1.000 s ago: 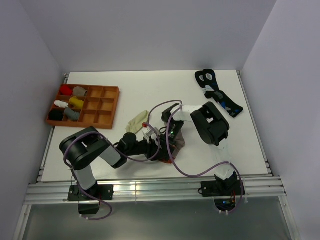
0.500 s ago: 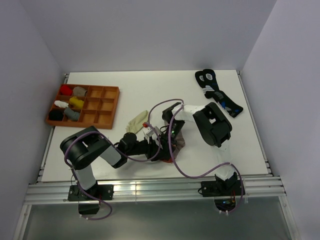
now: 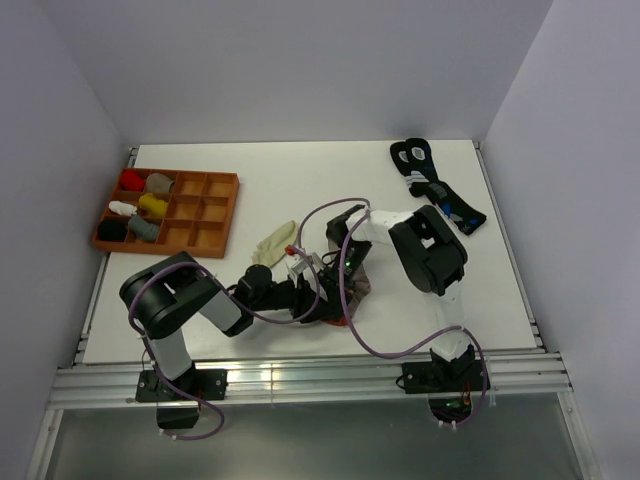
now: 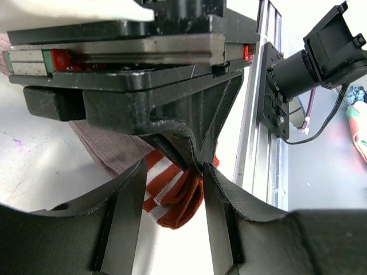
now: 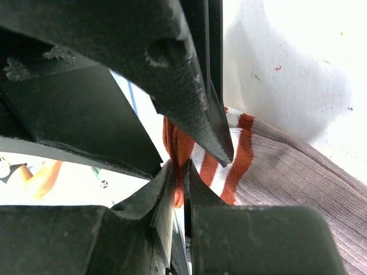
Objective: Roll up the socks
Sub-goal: Adjust the sock at the center of the board.
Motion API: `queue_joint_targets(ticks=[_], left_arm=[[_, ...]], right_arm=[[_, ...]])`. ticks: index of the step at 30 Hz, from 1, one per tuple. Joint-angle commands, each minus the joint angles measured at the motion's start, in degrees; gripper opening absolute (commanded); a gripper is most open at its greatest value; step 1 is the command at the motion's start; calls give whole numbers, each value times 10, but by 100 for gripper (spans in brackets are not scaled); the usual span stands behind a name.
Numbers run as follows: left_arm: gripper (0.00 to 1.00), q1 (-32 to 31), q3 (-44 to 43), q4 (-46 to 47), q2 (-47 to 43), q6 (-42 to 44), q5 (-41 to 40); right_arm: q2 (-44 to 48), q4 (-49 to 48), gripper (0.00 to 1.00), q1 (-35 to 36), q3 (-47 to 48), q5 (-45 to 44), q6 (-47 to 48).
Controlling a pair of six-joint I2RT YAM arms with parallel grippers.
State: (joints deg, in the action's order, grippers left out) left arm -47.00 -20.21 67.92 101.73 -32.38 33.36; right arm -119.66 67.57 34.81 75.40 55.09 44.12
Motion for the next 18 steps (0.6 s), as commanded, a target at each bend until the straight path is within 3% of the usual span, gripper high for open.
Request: queue_joint_targets(ticks=[1,18], left_arm=[[50,7,1,22,2,9,13],[50,8,-4,7,1,14,22]], right_arm=[[37,13,0,-4,-5,5,4],[44,17,0,-16,-2,0,4]])
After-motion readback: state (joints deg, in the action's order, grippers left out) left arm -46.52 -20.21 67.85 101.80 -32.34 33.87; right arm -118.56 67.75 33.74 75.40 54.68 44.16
